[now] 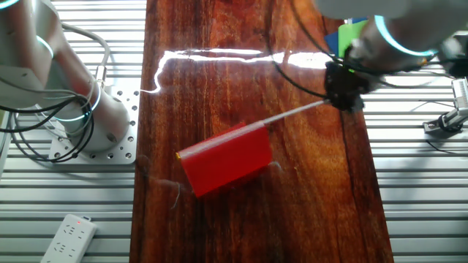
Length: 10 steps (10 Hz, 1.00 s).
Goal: Wave the flag
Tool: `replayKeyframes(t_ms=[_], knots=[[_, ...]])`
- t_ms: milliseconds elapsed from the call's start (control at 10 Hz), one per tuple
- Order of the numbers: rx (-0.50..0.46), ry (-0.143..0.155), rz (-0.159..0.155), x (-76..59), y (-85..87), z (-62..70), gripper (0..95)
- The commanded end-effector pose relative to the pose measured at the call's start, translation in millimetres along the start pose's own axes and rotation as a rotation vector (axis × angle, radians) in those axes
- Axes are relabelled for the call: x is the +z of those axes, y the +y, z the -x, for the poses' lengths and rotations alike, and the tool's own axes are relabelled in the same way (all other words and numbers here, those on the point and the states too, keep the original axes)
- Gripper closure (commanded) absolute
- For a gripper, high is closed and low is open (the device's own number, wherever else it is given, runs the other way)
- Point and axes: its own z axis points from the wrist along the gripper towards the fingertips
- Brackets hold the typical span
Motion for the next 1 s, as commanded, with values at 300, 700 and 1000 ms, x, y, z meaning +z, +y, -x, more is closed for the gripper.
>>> replayKeyframes(t_ms=[300, 700, 1000], knots=[[0.181, -0.072, 0.041, 7.6, 26.6, 10.1, 95.0], [0.299, -0.08, 0.046, 17.6, 59.8, 18.5, 95.0], [0.342, -0.082, 0.043, 25.8, 75.9, 21.8, 95.0]])
